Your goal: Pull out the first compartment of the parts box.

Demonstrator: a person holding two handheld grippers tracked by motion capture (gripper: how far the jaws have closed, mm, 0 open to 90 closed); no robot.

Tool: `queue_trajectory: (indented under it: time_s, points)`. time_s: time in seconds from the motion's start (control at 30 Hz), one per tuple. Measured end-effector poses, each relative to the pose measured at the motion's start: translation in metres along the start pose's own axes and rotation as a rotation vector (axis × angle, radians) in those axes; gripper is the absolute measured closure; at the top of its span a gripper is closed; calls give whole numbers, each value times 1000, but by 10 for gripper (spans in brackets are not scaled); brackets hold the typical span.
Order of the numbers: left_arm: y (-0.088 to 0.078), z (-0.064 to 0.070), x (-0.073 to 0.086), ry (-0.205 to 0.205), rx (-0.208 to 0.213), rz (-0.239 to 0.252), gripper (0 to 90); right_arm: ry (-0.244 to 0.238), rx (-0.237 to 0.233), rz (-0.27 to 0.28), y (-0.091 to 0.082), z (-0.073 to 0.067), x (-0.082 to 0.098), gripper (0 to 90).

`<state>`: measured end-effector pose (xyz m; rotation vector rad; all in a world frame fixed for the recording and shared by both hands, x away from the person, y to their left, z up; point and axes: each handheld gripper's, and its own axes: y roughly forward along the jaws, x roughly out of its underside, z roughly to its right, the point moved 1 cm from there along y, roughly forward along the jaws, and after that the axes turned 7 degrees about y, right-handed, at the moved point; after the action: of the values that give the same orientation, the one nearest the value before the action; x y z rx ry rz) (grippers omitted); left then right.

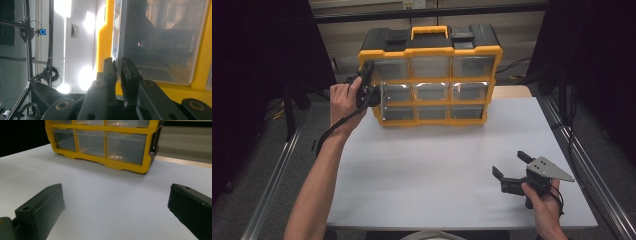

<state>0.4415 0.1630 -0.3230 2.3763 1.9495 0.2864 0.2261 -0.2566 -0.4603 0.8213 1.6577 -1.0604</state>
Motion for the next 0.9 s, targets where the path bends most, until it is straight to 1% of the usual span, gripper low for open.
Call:
queue_trajectory:
  time_s: [0.03, 0.07, 0.1, 0.17, 0.2, 0.3, 0.33, 0.37, 0.4, 0.43, 0.47, 0.5, 0.57, 0.6, 0.63, 0.67, 0.7, 0.73, 0.77, 0.8, 0.87, 0.9]
  points:
    - [-1, 0, 0, -3, 3, -5, 832, 1, 2, -1, 0, 0, 0, 2]
    - [-1, 1, 0, -12, 2, 4, 832, 1, 2, -1, 0, 0, 0, 2]
    - [-1, -1, -1, 8, -8, 11, 831, 1, 3, 1, 0, 0, 0, 2]
    - [-2, -1, 0, -23, -2, 7, 824, 0, 1, -2, 0, 0, 0, 2]
    - [-2, -2, 0, -33, 13, 12, 824, 0, 1, -2, 0, 0, 0, 2]
    - [-2, -2, 1, -25, 10, 15, 814, 0, -3, -5, 0, 0, 0, 2]
    - [-1, -2, 2, -37, 17, 31, 816, 0, -2, -4, 0, 0, 0, 2]
    - [-1, -2, 3, -44, 27, 31, 816, 0, -2, -4, 0, 0, 0, 2]
    - [-1, -4, 3, -20, 16, 27, 812, 2, -1, -4, 0, 0, 0, 2]
    - [0, -3, 4, -30, 32, 28, 806, -1, -3, -5, 0, 0, 0, 2]
    - [1, -4, 5, -23, 25, 36, 806, -1, -3, -5, 0, 0, 0, 2]
    - [1, -3, 5, -34, 31, 24, 800, 1, -4, -5, 0, 0, 0, 2]
    - [2, -4, 4, -32, 33, 31, 788, -1, -6, -8, 0, 0, 0, 2]
    - [2, -5, 3, -25, 40, 28, 777, -2, -7, -8, 0, 0, 0, 2]
    - [3, -6, 2, -14, 43, 35, 773, -3, -6, -8, 1, 0, 0, 2]
    - [4, -6, 1, -16, 43, 43, 774, -1, -5, -9, 1, 0, 0, 2]
    - [5, -9, 0, -17, 44, 62, 774, 0, -7, -10, 1, 0, 0, 2]
    - [5, -9, -1, -25, 62, 55, 773, -1, -9, -9, 1, 0, 0, 2]
    - [6, -9, -2, -26, 67, 57, 771, -1, -12, -10, 1, 0, 0, 2]
    - [6, -10, -3, -17, 66, 57, 767, -3, -14, -12, 0, -1, 0, 2]
    - [7, -10, -3, -27, 74, 56, 766, -3, -14, -9, 1, -1, 0, 2]
    - [7, -10, -2, -29, 67, 61, 771, -5, -14, -8, 1, -1, 0, 2]
